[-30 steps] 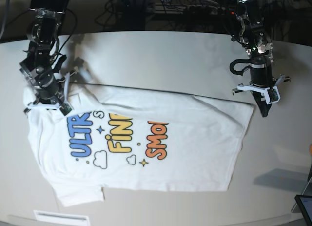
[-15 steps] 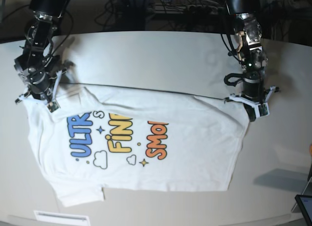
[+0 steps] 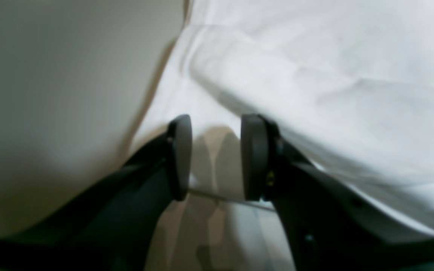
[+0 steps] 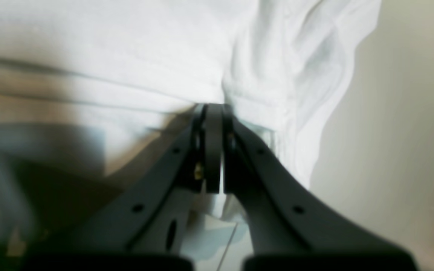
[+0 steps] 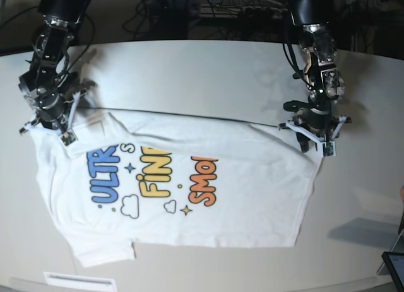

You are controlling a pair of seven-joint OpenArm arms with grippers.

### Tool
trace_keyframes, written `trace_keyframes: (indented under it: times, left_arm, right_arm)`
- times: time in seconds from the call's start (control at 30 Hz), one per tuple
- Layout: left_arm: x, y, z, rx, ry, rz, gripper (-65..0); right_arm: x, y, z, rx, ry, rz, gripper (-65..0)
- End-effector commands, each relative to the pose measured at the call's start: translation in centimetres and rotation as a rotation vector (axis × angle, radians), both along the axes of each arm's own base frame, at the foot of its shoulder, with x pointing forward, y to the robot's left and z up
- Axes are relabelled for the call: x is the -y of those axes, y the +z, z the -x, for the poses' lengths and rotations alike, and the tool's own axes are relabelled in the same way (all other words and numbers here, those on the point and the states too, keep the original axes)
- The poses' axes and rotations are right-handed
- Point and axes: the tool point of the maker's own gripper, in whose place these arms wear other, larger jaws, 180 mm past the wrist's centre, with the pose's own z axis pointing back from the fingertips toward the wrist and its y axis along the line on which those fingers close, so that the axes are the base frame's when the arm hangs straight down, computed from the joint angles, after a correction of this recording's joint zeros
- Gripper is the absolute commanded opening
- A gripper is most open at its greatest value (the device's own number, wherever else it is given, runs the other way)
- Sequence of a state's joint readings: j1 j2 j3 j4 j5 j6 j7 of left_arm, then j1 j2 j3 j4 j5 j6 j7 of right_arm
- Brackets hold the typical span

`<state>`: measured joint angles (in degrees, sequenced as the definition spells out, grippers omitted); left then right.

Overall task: Fold the T-shirt properly
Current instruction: 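Lay the folded shoulder edge down and release both grippers, then raise both open grippers away from the folded edge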

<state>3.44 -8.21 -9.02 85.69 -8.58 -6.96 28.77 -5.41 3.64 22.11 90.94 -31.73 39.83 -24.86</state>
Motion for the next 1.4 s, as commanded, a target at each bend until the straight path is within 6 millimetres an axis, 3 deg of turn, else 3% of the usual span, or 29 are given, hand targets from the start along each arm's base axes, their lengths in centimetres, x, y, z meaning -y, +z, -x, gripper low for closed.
trace_keyframes:
  times: [0.0, 0.17, 0.4, 0.6, 0.83, 1.0, 1.2, 1.37]
  left_arm:
    - [-0.6, 1.8, -1.1, 0.057, 0.003, -0.02, -43.3]
    - [-0.9, 2.3, -2.2, 0.068, 0.01, -0.017, -43.0]
    - [-0.6, -1.6, -1.5, -0.088, 0.027, 0.03, -42.8]
    - [0.6, -3.4, 1.5, -0.154, 0.022, 0.047, -42.8]
    - [0.9, -2.6, 4.3, -0.153, 0.002, 0.014, -42.8]
    - [1.8, -2.0, 6.9, -0.157, -0.018, -0.001, -42.8]
    - [2.6, -3.0, 9.7, -0.201, -0.019, 0.007, -43.0]
    - [2.5, -3.5, 10.9, -0.226, -0.02, 0.004, -43.2]
  right_arm:
    - [0.2, 0.6, -0.4, 0.015, 0.003, 0.007, -64.7]
    - [0.2, 0.6, -0.4, 0.015, 0.003, 0.007, -64.7]
    - [0.6, 0.2, 0.0, -0.015, -0.012, 0.02, -64.7]
    - [1.9, 0.1, 0.7, -0.021, -0.049, 0.031, -64.7]
    - [4.2, 0.1, 2.0, -0.03, -0.118, 0.039, -64.7]
    - [4.6, -0.5, 3.3, -0.054, -0.13, 0.044, -64.9]
    - [4.8, -1.5, 5.3, -0.097, -0.133, 0.05, -64.9]
    - [6.8, -1.6, 6.9, -0.106, -0.205, 0.052, -64.9]
